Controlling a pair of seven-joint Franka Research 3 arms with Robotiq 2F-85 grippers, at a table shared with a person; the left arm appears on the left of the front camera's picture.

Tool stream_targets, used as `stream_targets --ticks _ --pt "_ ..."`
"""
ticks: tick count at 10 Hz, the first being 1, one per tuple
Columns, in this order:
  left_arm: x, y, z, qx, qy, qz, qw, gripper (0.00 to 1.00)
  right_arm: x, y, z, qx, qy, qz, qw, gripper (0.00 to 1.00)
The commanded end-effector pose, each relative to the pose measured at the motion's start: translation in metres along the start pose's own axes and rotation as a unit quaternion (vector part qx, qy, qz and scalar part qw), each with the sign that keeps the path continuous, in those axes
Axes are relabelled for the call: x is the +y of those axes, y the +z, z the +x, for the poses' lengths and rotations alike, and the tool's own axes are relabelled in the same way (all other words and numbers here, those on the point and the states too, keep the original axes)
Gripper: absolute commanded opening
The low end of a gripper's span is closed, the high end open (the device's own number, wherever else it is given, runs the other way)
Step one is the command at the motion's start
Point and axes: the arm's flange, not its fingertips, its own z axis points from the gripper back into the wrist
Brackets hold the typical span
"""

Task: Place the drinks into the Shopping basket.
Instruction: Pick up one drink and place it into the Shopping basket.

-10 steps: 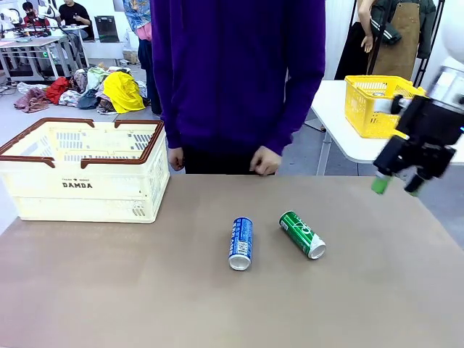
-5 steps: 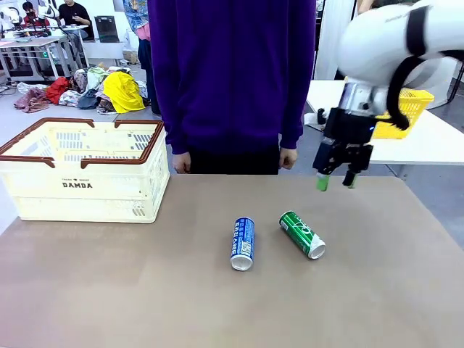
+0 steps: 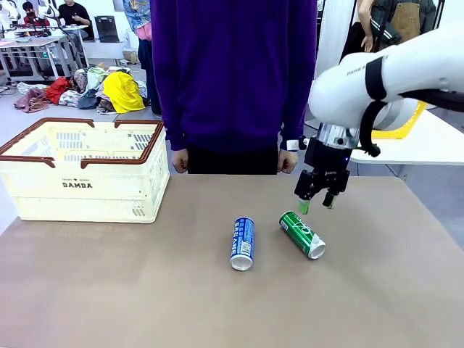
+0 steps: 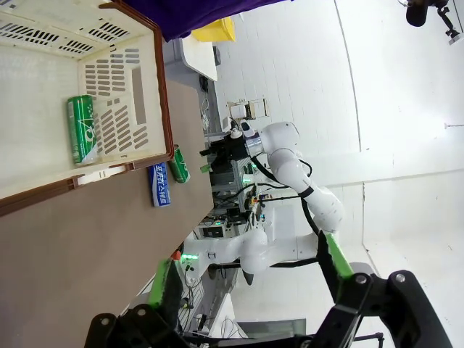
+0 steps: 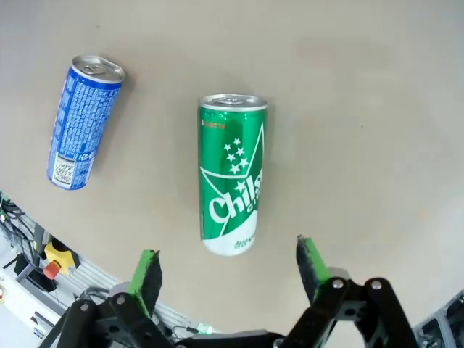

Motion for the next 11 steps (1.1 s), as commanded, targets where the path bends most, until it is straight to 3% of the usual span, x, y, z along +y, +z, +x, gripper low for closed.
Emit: stream_targets --ticks 1,4,5,8,11 --pt "-0.002 -0.002 -0.004 -0.001 0.004 0.003 1.000 1.00 -0.002 0.009 0.002 0.008 -0.002 0.005 1.000 1.00" --pt "-0.002 -0.002 -0.004 -0.001 0.004 0.003 1.000 1.00 -0.001 0.000 -0.001 0.002 -0.001 0.001 1.000 1.00" --pt "-0.002 -0.002 -0.004 -0.001 0.004 0.003 1.000 1.00 0.004 -0.006 0.001 -0.021 0.006 -0.006 1.000 1.00" --pt "-0.002 -0.002 -0.004 -0.001 0.004 0.003 1.000 1.00 0.013 -0.051 -0.009 -0.063 0.021 -0.041 0.997 1.00" --pt "-0.002 -0.002 -0.004 -0.001 0.004 0.003 1.000 1.00 0.013 -0.099 -0.004 -0.054 0.024 -0.063 0.996 1.00"
